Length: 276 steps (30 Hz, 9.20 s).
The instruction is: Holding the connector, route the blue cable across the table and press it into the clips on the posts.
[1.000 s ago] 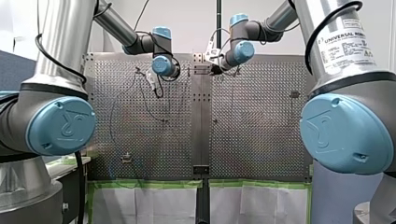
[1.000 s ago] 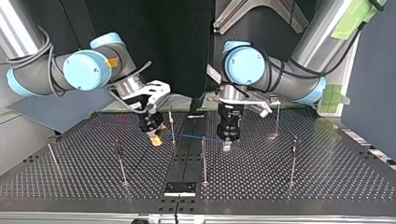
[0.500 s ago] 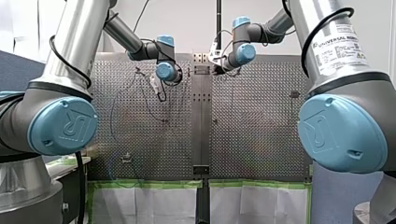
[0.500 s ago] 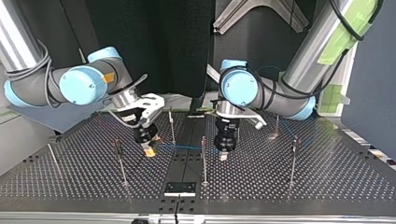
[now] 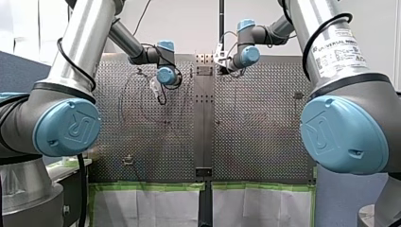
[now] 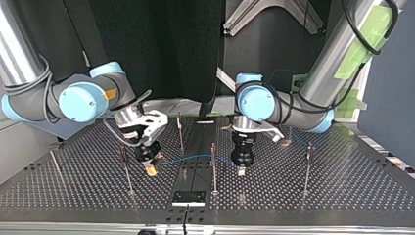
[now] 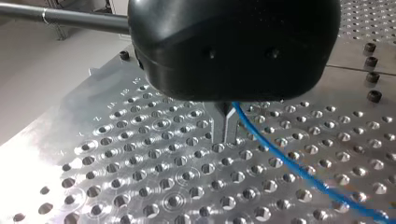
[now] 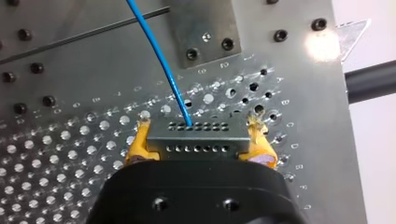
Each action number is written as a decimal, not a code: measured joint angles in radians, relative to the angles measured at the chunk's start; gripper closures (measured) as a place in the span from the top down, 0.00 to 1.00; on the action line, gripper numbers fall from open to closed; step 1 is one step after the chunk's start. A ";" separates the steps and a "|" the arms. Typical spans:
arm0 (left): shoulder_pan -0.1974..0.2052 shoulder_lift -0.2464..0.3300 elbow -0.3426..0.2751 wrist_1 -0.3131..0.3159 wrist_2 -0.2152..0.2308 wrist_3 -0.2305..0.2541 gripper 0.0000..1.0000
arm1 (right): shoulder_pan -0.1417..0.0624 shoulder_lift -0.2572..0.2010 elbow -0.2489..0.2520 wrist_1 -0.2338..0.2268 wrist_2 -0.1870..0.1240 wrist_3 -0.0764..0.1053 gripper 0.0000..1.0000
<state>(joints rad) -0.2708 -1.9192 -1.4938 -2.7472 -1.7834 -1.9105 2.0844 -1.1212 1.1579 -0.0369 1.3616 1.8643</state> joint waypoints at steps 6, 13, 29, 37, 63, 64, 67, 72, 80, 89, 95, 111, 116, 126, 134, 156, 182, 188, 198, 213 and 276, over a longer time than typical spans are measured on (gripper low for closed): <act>-0.004 0.000 0.000 -0.029 0.017 -0.002 0.57 | -0.001 0.000 -0.003 0.003 0.000 -0.005 0.00; -0.012 0.001 0.000 -0.081 0.018 0.003 1.00 | 0.000 -0.001 -0.003 0.011 0.004 -0.012 0.00; -0.039 0.090 -0.068 -0.210 0.014 0.000 1.00 | -0.002 -0.033 -0.002 0.052 0.049 -0.032 0.00; -0.043 0.153 -0.125 -0.272 0.019 -0.006 1.00 | -0.004 -0.045 0.002 0.078 0.070 -0.034 0.00; -0.135 0.380 -0.120 -0.421 0.033 0.025 1.00 | -0.019 -0.079 0.039 0.094 0.135 -0.038 0.00; -0.143 0.385 -0.114 -0.417 0.026 0.024 1.00 | -0.019 -0.079 0.041 0.094 0.136 -0.039 0.00; -0.170 0.382 -0.090 -0.410 0.001 0.027 1.00 | -0.017 -0.079 0.044 0.094 0.137 -0.040 0.00; -0.217 0.343 -0.045 -0.400 -0.046 0.032 1.00 | -0.013 -0.079 0.047 0.094 0.137 -0.042 0.00; -0.297 0.265 -0.022 -0.375 -0.108 0.037 1.00 | -0.013 -0.079 0.047 0.093 0.137 -0.043 0.00; -0.362 0.183 0.024 -0.363 -0.125 0.040 1.00 | -0.016 -0.079 0.047 0.092 0.137 -0.042 0.00; -0.354 0.149 0.070 -0.361 -0.142 0.042 1.00 | -0.018 -0.079 0.047 0.091 0.137 -0.042 0.00; -0.331 0.038 0.173 -0.365 -0.164 0.062 1.00 | -0.020 -0.078 0.047 0.089 0.136 -0.043 0.00; -0.327 0.021 0.192 -0.363 -0.171 0.062 1.00 | -0.020 -0.077 0.047 0.089 0.134 -0.043 0.00; -0.303 0.002 0.259 -0.361 -0.174 0.062 1.00 | -0.020 -0.076 0.047 0.089 0.134 -0.043 0.00; -0.299 -0.040 0.291 -0.385 -0.148 0.062 1.00 | -0.020 -0.075 0.047 0.088 0.134 -0.042 0.00; -0.283 -0.161 0.418 -0.418 -0.172 0.073 1.00 | -0.022 -0.073 0.047 0.087 0.131 -0.040 0.00; -0.296 -0.200 0.453 -0.438 -0.306 0.130 0.00 | -0.021 -0.071 0.047 0.087 0.128 -0.039 0.00; -0.303 -0.199 0.452 -0.447 -0.326 0.129 0.00 | -0.016 -0.071 0.047 0.087 0.128 -0.039 0.00; -0.331 -0.178 0.394 -0.468 -0.396 0.124 0.00 | -0.010 -0.070 0.076 0.087 0.128 -0.041 0.00; -0.353 -0.161 0.263 -0.341 -0.376 0.077 0.00 | -0.012 -0.069 0.168 0.083 0.122 -0.063 0.00; -0.305 -0.273 -0.238 0.201 -0.094 -0.009 0.00 | -0.093 0.056 0.484 -0.214 0.030 -0.061 0.00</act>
<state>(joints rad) -0.5756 -2.1924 -1.7321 -2.5459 -1.8770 -1.9191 1.9912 -1.0651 1.6422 -0.2505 1.3912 1.8032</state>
